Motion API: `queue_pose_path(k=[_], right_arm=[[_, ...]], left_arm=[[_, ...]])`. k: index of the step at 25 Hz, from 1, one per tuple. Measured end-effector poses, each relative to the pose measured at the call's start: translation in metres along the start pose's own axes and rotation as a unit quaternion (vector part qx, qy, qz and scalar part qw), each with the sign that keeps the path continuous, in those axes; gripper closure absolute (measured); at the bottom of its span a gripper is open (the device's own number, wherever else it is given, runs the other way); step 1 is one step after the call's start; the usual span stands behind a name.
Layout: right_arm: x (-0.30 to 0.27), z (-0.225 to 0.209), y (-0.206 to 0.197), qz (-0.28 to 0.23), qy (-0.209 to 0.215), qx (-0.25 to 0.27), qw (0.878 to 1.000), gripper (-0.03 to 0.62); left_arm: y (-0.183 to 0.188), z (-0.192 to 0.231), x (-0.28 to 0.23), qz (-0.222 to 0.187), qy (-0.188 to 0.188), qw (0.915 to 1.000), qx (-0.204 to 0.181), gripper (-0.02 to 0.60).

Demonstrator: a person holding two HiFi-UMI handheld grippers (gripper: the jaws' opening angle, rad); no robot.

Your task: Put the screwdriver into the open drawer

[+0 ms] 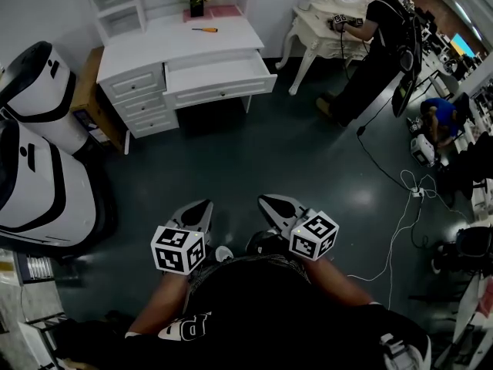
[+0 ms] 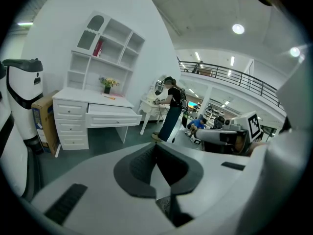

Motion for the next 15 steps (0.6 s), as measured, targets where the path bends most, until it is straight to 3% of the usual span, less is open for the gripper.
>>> queue_pose_path(k=[6,15], right_arm=[[0.004,-0.013,0.000,0.001,-0.021,-0.018,1.000,0.586],[-0.015,-0.036,0.002,0.006,-0.018,-0.033,0.999,0.585]], left_arm=[[0.008,-0.003,-0.008,-0.001,-0.005,0.9999,-0.015,0.571],[0.012,0.006,-0.022,0.006,0.008,0.9999,-0.005,0.571]])
Point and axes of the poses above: the fingertips, and each gripper's own axes: x backward along the fingers, z to its left, y out of its top, the point moved 9 cm from there along x, backward along the fingers, and after that the axes turned 7 degrees about x, right-handed, at the moved point
